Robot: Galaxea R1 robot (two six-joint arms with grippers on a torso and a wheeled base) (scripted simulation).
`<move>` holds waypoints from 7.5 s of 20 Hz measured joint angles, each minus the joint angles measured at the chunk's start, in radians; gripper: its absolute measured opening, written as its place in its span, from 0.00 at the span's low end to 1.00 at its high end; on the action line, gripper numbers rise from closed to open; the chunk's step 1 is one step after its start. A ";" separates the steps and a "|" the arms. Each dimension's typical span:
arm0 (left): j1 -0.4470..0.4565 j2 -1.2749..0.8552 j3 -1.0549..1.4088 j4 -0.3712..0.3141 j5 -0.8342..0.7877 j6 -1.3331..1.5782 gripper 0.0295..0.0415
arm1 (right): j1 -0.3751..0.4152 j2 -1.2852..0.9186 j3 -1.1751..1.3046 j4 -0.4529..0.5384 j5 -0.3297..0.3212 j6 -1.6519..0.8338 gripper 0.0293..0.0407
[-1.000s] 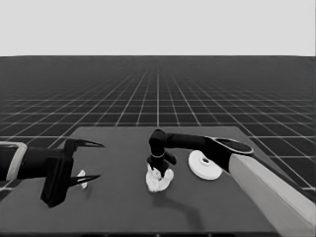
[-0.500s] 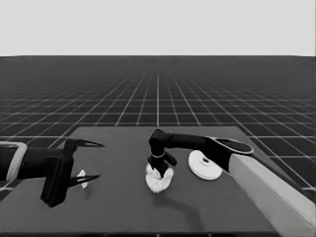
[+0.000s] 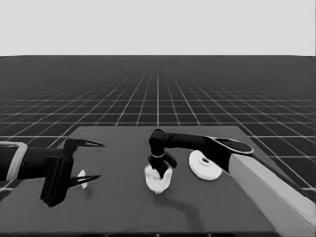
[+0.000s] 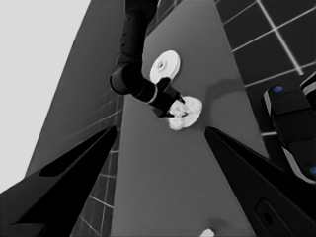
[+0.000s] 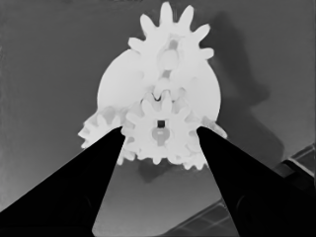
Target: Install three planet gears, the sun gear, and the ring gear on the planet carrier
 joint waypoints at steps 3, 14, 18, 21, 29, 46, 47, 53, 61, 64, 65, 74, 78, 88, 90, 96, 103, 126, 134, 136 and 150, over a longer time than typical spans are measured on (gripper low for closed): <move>0.000 0.000 0.000 0.000 0.000 0.000 0.75 | 0.000 0.000 0.000 0.000 0.000 0.031 0.14; 0.000 0.000 0.000 0.000 0.000 0.000 0.75 | 0.000 0.000 0.000 0.000 0.000 0.136 0.67; 0.000 0.000 0.000 0.000 0.000 0.000 0.75 | 0.000 0.000 0.000 0.000 0.000 0.140 0.81; 0.000 0.000 0.000 0.000 0.000 0.000 0.75 | 0.000 0.000 0.000 0.000 0.000 0.141 0.81; 0.000 0.000 0.000 0.000 0.000 0.000 0.75 | 0.133 -0.017 0.073 0.111 -0.040 -0.836 0.81; 0.000 0.000 0.000 0.000 0.000 0.000 0.75 | 0.199 -0.700 0.326 0.182 0.035 -1.430 0.82; 0.000 0.000 0.000 0.000 0.000 0.000 0.75 | 0.196 -0.640 0.199 0.190 0.021 -1.442 0.81; 0.000 0.000 0.000 0.000 0.000 0.000 0.75 | 0.125 -0.524 -0.051 0.150 0.057 -1.495 0.81; 0.000 0.000 0.000 0.000 0.000 0.000 0.75 | 0.016 -0.472 -0.164 0.096 0.142 -1.541 0.81; 0.000 0.000 0.000 0.000 0.000 0.000 0.75 | 0.016 -0.471 -0.165 0.096 0.143 -1.542 0.49; 0.000 0.000 0.000 0.000 0.000 0.000 0.75 | 0.016 -0.471 -0.165 0.096 0.143 -1.542 0.49; 0.000 0.000 0.000 0.000 0.000 0.000 0.75 | 0.121 -0.526 -0.045 0.155 0.047 -1.489 0.49; 0.000 0.000 0.000 0.000 0.000 0.000 0.75 | 0.182 -0.533 -0.031 0.193 0.006 -1.484 0.49; 0.000 0.000 0.000 0.000 0.000 0.000 0.75 | 0.138 -0.065 0.114 0.118 -0.037 -0.874 0.50; 0.000 0.000 0.000 0.000 0.000 0.000 0.75 | 0.136 -0.041 0.088 0.117 -0.038 -0.874 0.50; 0.000 0.000 0.000 0.000 0.000 0.000 0.75 | 0.051 -0.018 0.028 0.036 -0.012 -0.903 0.50; 0.000 0.000 0.000 0.000 0.000 0.000 0.75 | 0.039 -0.015 0.020 0.027 -0.007 -0.904 0.50; 0.000 0.000 0.000 0.000 0.000 0.000 0.75 | 0.039 -0.015 0.020 0.027 -0.008 -0.711 0.50; 0.000 0.000 0.000 0.000 0.000 0.000 0.75 | 0.032 -0.016 0.020 0.027 -0.007 -0.641 0.50; 0.000 0.000 0.000 0.000 0.000 0.000 0.75 | 0.029 -0.016 0.019 0.027 -0.007 -0.623 0.50; 0.000 0.000 0.000 0.000 0.000 0.000 0.75 | 0.027 -0.017 0.019 0.027 -0.007 -0.501 0.49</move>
